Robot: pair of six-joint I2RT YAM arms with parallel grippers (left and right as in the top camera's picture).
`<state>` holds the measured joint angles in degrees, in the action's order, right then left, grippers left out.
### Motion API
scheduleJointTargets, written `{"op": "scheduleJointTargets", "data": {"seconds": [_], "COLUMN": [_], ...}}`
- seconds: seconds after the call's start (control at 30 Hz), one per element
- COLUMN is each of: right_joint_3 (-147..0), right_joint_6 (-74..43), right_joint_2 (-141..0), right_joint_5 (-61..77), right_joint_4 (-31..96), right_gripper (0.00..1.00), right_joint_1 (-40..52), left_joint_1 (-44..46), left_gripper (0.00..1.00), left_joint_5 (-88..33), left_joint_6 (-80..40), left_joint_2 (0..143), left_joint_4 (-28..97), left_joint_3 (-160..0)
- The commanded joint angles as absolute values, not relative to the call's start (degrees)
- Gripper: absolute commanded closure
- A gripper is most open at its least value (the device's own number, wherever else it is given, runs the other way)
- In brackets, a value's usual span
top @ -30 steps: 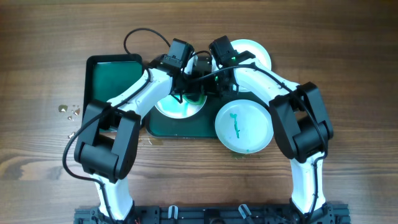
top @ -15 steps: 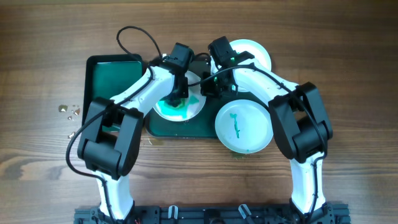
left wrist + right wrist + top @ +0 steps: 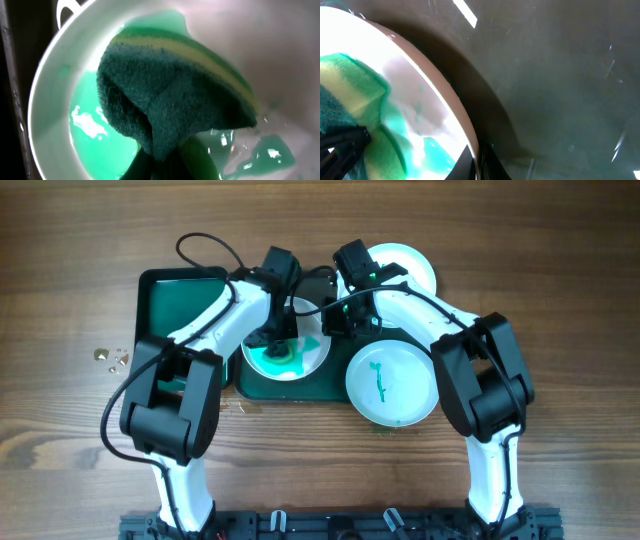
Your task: Clean dirty plates on tray and stack at the side
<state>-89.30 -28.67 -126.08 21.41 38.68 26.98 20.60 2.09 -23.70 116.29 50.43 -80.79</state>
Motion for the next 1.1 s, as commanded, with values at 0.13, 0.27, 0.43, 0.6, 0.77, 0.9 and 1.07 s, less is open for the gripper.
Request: {"op": "scheduleJointTargets", "data": {"seconds": [0.13,0.27,0.43,0.6,0.77,0.9,1.07], "right_joint_3": [-88.6,-88.6,-89.6,-89.8,-89.8,-89.8,-89.8], "right_joint_6": [-29.3,-28.5,-26.1,-25.5,-25.5,-25.5,-25.5], "right_joint_2": [-128.2,-128.2,-126.5,-118.3,-111.3,-107.6,-106.6], "right_joint_5": [19.4,19.6,20.4,4.8,-16.7,-32.3,-49.9], "right_joint_4": [39.2,39.2,40.1,43.6,47.2,48.9,50.5], "right_gripper": [0.96,0.96,0.95,0.96,0.96,0.96,0.96], "right_joint_1": [26.3,26.3,26.3,28.8,34.1,39.7,46.9], "left_joint_1": [16.1,11.8,7.6,6.6,6.6,6.6,6.6], "left_gripper": [0.96,0.96,0.96,0.96,0.96,0.96,0.96], "left_joint_5": [-3.6,-3.6,-3.4,-3.4,-3.4,-3.4,-3.4], "left_joint_6": [-21.0,-21.0,-21.0,-21.0,-21.0,-21.0,-21.0], "left_joint_2": [112.4,107.6,103.9,104.2,104.2,104.2,104.2], "left_joint_4": [63.4,66.7,66.9,67.6,67.6,67.6,68.1], "left_joint_3": [-98.4,-106.8,-107.2,-106.8,-106.8,-106.8,-106.8]}}
